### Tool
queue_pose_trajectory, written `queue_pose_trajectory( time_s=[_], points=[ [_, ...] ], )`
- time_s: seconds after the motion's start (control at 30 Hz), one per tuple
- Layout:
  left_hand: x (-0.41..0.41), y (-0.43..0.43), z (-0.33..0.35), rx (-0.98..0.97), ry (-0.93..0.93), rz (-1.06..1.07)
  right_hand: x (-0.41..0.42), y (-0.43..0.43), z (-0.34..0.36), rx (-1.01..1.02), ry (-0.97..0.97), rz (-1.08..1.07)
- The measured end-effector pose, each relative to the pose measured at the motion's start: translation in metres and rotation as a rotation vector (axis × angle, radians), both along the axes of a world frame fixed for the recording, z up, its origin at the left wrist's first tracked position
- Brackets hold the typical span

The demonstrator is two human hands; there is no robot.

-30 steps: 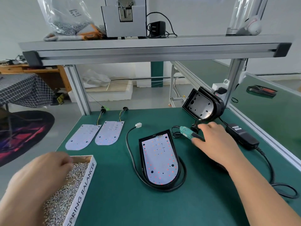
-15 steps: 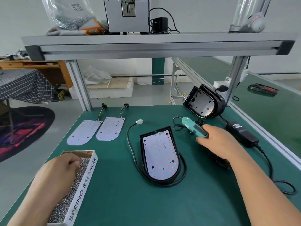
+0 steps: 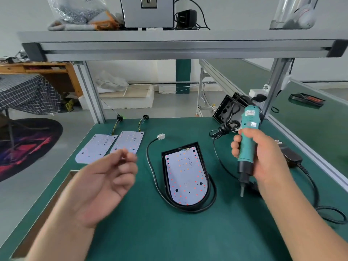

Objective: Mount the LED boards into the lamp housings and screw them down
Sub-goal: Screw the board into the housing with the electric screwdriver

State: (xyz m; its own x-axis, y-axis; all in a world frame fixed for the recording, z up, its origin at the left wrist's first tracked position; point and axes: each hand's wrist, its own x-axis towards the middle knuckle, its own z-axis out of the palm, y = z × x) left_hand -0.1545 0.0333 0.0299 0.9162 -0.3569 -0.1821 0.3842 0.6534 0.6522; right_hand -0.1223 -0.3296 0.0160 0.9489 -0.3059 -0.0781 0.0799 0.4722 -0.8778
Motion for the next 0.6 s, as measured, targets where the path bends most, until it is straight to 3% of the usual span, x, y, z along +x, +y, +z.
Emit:
queue_pose_trajectory(
  time_s=[0.07,0.23,0.6],
  points=[
    [-0.003,-0.035,0.001,0.080,-0.023,-0.088,-0.002,0.016,-0.002,0.138,-0.059,-0.020],
    [0.003,-0.092,-0.010,0.260,-0.112,-0.253,-0.009,0.034,0.000,0.248,-0.197,0.040],
    [-0.006,-0.105,-0.039,0.733,-0.448,-0.272,-0.027,0.042,0.008,0.389,-0.404,-0.056]
  ],
)
